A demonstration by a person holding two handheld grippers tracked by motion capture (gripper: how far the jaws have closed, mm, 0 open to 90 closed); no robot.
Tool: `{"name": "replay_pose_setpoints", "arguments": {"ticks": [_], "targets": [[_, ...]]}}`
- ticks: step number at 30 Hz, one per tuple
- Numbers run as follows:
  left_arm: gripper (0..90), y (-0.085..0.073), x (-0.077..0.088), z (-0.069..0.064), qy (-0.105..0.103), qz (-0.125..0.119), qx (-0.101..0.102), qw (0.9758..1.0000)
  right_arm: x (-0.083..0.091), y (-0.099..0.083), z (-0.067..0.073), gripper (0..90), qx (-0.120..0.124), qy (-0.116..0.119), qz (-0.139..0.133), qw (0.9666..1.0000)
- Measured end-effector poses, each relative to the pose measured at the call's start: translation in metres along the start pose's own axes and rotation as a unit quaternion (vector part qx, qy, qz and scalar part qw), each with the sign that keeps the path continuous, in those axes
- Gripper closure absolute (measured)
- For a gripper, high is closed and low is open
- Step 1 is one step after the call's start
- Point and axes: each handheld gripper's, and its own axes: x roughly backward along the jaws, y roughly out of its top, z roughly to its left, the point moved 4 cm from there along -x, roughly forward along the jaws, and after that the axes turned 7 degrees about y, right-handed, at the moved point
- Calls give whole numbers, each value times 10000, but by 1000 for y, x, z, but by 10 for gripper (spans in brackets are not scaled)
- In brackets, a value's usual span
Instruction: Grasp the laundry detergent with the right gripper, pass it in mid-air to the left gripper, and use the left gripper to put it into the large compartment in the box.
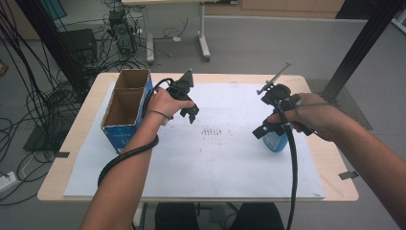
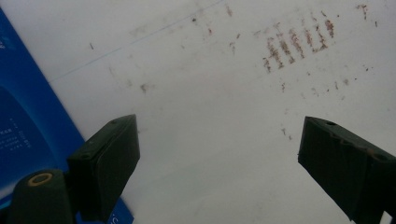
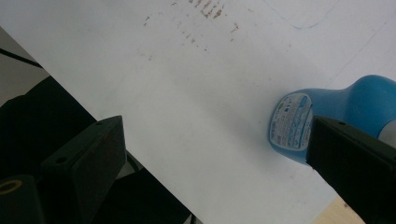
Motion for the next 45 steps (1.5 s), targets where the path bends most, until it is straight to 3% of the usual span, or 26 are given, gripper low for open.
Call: {"name": "replay_pose_setpoints", "arguments": {"ticks": [14, 45], "targets": [[130, -4, 4, 6, 10, -33, 71, 10000, 6, -14, -1, 46, -111, 13, -13, 9999], [127, -8, 6, 5, -37, -132, 103, 9999, 10, -70, -25, 46, -637, -59, -16, 9980]]}}
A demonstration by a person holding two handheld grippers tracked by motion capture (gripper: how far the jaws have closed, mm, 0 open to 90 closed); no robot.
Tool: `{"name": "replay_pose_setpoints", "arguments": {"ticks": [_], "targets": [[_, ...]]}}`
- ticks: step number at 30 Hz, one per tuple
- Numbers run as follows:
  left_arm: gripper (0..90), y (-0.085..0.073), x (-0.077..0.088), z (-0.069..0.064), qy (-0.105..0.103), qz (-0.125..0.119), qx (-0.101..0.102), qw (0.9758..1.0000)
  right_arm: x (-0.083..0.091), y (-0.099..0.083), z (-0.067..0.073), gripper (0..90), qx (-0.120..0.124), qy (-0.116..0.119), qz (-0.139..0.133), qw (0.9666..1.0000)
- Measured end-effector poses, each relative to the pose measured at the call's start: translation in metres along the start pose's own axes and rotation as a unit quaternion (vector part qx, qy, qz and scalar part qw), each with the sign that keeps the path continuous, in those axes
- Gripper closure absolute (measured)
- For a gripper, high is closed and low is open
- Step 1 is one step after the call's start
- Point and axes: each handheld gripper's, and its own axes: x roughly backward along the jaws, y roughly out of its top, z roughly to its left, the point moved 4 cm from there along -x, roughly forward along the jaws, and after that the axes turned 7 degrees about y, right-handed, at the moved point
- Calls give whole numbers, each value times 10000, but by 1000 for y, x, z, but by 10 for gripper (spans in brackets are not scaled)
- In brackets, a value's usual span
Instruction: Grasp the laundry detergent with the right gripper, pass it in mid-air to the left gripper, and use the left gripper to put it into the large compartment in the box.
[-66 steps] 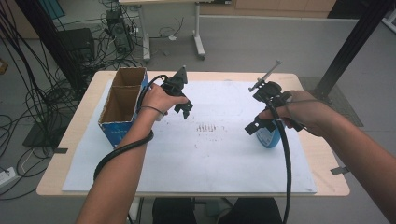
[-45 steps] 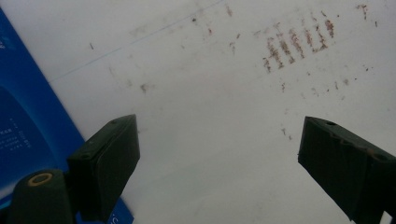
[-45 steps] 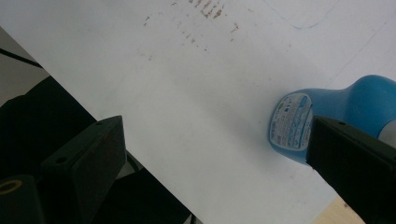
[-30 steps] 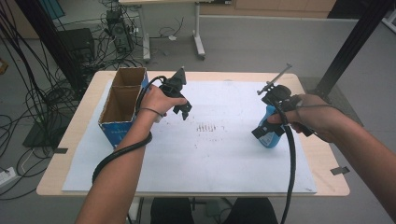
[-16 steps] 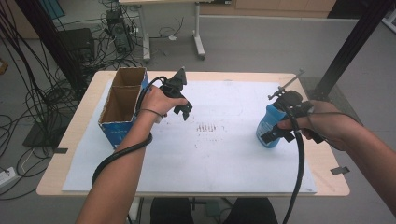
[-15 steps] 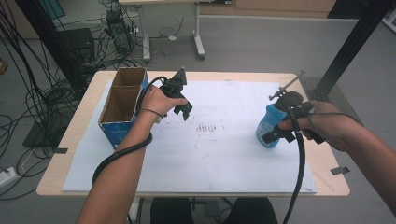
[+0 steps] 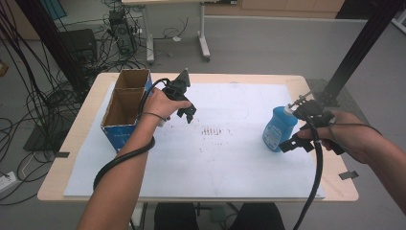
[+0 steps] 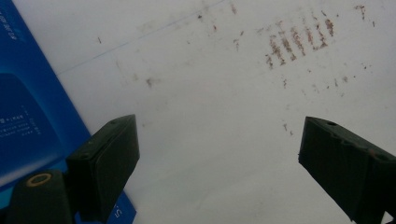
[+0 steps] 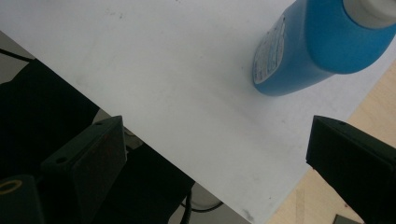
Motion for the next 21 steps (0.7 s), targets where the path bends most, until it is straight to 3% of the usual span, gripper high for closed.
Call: {"name": "replay_pose_setpoints", "arguments": {"ticks": [21], "targets": [[127, -16, 8, -8, -79, -24, -14, 10000, -5, -16, -13, 46, -80, -31, -73, 9999]]}}
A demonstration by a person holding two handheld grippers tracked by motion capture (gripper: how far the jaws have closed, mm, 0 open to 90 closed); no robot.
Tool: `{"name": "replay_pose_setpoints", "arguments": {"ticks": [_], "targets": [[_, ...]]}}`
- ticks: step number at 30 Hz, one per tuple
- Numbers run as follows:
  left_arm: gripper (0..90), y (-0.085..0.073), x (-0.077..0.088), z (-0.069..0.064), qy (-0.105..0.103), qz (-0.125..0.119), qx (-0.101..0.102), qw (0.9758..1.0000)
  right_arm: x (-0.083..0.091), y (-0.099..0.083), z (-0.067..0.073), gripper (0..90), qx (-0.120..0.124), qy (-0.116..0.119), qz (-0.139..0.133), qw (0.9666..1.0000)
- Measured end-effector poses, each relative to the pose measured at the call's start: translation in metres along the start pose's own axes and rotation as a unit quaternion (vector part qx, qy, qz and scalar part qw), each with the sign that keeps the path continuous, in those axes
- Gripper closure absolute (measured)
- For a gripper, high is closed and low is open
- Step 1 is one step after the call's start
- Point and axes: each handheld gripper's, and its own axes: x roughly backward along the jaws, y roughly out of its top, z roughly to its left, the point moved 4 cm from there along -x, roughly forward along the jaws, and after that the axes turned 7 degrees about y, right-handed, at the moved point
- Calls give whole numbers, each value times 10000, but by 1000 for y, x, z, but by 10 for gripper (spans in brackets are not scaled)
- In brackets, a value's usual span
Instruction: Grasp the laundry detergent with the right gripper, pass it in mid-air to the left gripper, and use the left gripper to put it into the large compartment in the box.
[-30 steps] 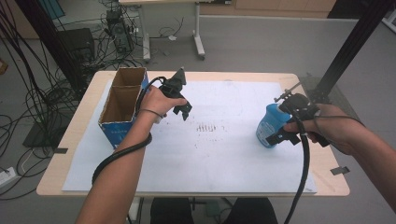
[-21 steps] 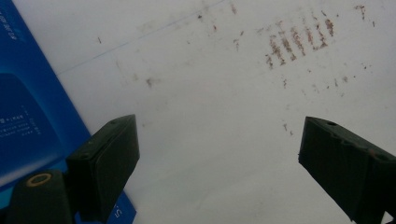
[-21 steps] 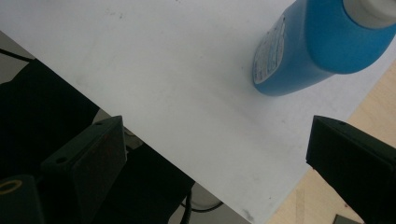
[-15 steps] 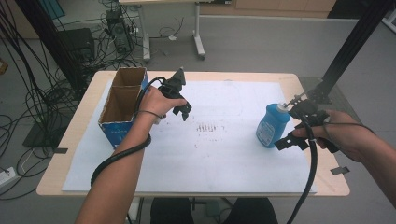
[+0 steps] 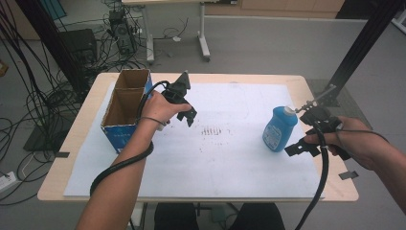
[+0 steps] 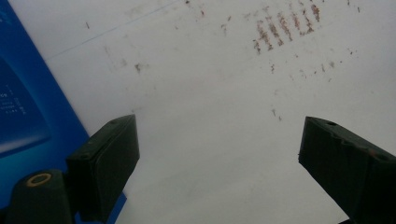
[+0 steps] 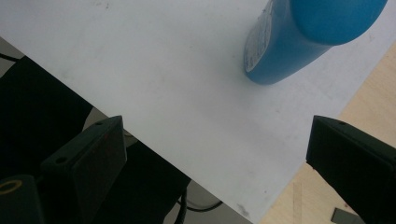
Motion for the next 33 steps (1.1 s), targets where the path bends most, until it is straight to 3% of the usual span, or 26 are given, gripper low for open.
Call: {"name": "replay_pose_setpoints", "arguments": {"ticks": [21, 33], "targets": [[123, -20, 1, -6, -87, -89, -48, 9999, -22, -20, -21, 46, -158, 102, -71, 9998], [123, -38, 4, -10, -249, -256, -67, 9993, -32, -26, -28, 47, -156, 181, -174, 9996]]}}
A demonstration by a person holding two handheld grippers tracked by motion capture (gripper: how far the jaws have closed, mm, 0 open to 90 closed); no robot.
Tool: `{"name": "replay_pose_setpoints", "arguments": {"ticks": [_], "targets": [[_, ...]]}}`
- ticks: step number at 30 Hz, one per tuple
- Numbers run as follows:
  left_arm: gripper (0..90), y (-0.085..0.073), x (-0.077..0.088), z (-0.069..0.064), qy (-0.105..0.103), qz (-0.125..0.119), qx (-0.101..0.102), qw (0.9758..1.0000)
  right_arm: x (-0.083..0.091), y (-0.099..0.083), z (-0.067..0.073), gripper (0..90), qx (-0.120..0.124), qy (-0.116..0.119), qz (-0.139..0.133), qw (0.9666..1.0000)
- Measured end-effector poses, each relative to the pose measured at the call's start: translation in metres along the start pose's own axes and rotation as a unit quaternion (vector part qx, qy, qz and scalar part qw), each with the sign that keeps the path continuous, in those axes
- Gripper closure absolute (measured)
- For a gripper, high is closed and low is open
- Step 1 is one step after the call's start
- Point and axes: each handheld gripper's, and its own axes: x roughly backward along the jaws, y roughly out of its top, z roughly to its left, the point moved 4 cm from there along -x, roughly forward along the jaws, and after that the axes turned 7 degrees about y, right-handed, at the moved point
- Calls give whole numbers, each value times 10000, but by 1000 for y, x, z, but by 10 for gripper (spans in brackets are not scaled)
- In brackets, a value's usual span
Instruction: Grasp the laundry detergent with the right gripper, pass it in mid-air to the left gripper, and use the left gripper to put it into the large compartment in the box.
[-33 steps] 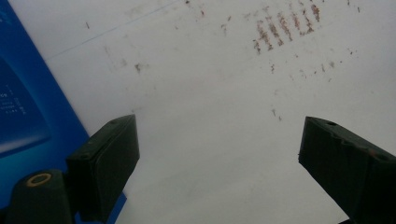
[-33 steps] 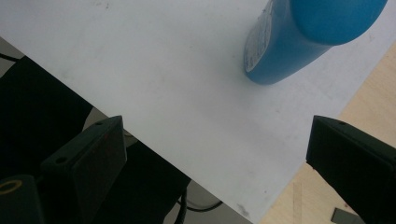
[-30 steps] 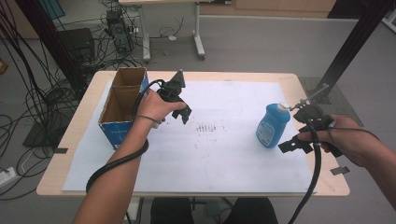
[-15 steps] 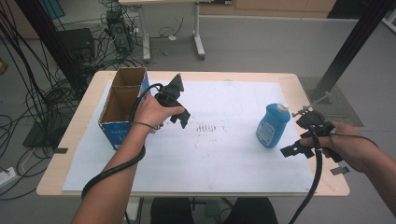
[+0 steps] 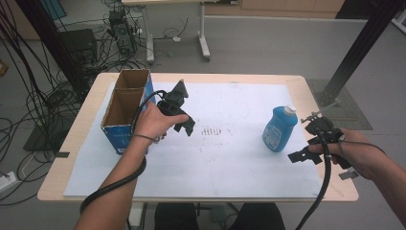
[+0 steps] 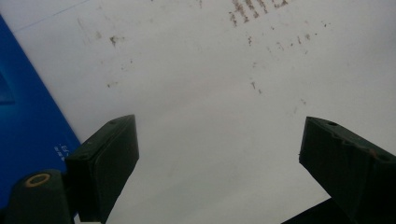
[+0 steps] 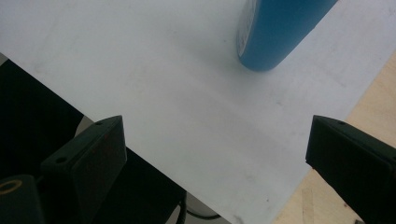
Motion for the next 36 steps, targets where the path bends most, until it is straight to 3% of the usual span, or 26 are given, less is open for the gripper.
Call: {"name": "replay_pose_setpoints", "arguments": {"ticks": [11, 36], "targets": [[123, -13, -2, -1, -152, -164, 100, 9997, -9, -6, -9, 46, -39, 51, -202, 9998], [123, -35, -1, -11, -332, -423, 69, 9985, -33, -25, -21, 44, -15, 67, -439, 9990]]}}
